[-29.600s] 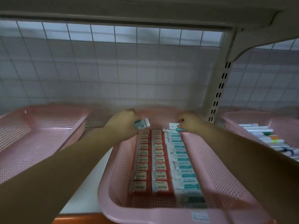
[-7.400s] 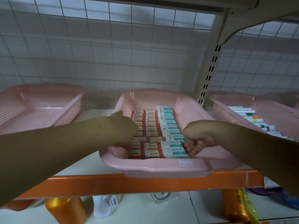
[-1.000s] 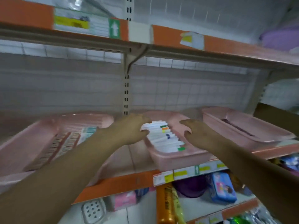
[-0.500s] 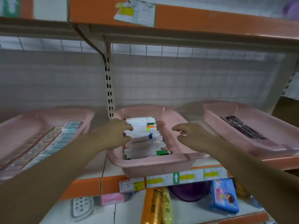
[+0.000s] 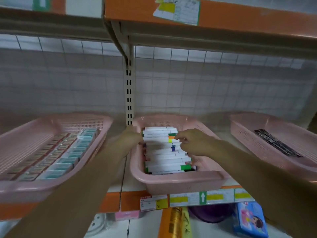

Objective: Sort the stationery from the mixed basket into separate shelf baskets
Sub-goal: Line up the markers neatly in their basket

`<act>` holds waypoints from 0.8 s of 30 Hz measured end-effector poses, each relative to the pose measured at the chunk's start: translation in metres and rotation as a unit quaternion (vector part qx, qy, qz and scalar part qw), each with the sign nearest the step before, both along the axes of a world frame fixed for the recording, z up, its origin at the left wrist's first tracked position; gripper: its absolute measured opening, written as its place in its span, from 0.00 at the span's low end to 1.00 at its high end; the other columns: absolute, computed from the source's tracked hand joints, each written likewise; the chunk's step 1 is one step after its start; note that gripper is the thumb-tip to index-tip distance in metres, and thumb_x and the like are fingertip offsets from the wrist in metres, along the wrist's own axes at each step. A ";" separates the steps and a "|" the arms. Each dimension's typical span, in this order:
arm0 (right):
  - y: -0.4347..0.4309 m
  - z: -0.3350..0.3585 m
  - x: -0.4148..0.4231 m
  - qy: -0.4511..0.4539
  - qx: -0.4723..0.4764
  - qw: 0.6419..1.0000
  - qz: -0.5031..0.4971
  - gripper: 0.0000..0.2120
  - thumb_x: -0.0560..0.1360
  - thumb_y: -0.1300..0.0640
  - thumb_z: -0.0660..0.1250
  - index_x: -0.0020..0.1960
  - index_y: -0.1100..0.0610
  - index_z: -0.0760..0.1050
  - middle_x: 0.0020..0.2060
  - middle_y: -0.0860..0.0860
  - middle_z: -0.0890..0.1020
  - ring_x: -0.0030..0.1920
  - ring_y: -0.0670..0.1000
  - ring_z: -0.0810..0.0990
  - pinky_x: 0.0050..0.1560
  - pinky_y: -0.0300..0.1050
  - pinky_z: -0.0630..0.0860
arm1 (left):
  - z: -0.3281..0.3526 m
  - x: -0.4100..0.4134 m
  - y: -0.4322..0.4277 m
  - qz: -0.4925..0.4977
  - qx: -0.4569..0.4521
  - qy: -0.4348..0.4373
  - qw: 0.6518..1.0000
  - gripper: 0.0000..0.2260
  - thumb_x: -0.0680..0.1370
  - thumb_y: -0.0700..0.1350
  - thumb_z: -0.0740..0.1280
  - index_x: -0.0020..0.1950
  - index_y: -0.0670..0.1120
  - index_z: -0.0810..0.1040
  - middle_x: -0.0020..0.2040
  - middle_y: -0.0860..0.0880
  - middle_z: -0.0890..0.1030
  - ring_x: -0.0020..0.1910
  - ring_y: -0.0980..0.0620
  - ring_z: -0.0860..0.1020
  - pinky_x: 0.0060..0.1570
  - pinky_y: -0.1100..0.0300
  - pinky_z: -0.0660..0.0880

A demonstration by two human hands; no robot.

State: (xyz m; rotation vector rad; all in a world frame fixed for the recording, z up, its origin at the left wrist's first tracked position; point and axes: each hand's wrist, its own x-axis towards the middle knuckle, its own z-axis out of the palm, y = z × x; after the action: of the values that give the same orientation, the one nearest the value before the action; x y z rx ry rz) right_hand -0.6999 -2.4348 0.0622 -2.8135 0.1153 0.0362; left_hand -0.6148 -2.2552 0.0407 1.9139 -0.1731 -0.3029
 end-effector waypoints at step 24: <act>-0.008 -0.018 0.043 0.040 -0.152 0.978 0.134 0.15 0.76 0.54 0.65 0.61 0.57 0.73 0.55 0.52 0.75 0.54 0.50 0.72 0.49 0.39 0.68 | 0.006 -0.006 0.000 -0.033 0.039 -0.020 0.998 0.27 0.74 0.31 0.62 0.72 0.43 0.60 0.59 0.47 0.70 0.45 0.58 0.66 0.25 0.72 0.62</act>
State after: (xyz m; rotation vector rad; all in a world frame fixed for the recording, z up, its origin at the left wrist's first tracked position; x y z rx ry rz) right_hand -0.6570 -2.4432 0.0440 -3.1130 -0.2630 0.2114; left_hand -0.6209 -2.2547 0.0462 1.9958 -0.2546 -0.3202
